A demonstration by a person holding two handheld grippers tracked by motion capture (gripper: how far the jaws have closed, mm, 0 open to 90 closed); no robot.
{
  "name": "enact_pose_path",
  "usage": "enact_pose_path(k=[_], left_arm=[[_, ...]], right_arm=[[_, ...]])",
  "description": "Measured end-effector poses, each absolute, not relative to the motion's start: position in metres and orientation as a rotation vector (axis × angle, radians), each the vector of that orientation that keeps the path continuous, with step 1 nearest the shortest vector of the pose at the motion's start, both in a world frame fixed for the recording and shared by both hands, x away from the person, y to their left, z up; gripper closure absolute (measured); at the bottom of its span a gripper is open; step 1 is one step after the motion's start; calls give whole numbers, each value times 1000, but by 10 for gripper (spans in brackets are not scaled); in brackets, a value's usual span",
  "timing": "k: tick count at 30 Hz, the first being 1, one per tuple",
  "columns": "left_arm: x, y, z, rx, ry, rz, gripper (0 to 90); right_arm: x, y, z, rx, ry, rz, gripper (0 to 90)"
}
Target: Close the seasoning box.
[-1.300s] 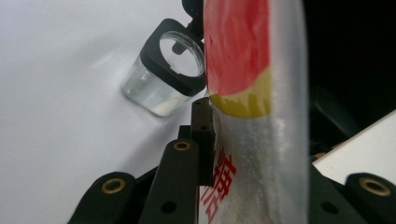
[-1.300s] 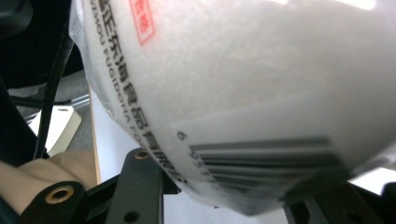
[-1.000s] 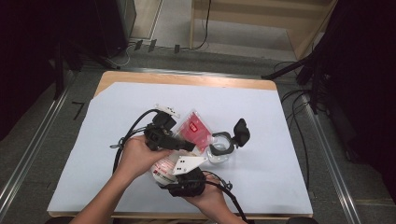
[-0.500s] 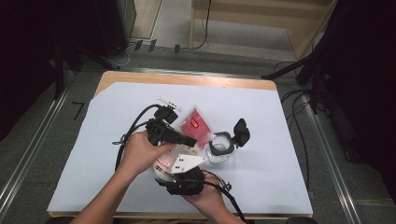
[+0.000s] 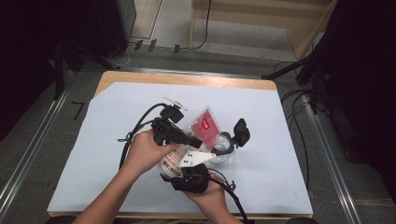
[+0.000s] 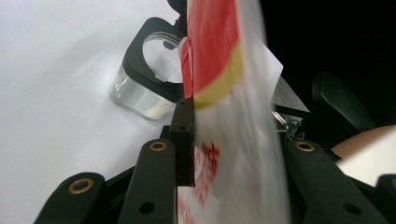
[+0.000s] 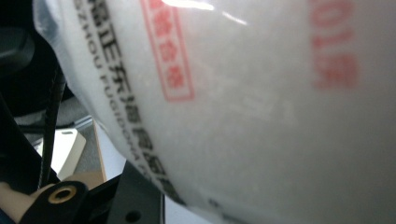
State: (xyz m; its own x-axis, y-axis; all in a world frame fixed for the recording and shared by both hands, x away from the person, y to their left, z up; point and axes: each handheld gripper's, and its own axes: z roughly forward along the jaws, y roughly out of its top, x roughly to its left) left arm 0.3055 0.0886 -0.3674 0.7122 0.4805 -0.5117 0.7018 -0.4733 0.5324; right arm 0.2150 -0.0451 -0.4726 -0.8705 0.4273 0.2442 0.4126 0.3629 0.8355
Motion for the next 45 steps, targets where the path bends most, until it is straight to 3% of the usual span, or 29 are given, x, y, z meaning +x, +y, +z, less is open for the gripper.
enact_pose_path(k=[4, 8, 15, 27, 36, 45], left_arm=[[302, 95, -364, 2153, 891, -351, 780], [301, 93, -362, 2155, 906, -331, 808], [306, 87, -357, 2153, 954, -323, 800], [307, 85, -366, 2106, 958, -364, 776], [301, 89, -366, 2123, 947, -334, 711], [297, 89, -364, 2122, 960, -257, 765]], right_arm=[[216, -48, -471, 796, 2563, 1588, 631], [216, -45, -469, 767, 2572, 1584, 624], [217, -40, -465, 750, 2556, 1538, 588], [216, -38, -466, 794, 2593, 1481, 612], [219, -38, -465, 811, 2600, 1557, 615], [219, -41, -462, 805, 2589, 1578, 591]])
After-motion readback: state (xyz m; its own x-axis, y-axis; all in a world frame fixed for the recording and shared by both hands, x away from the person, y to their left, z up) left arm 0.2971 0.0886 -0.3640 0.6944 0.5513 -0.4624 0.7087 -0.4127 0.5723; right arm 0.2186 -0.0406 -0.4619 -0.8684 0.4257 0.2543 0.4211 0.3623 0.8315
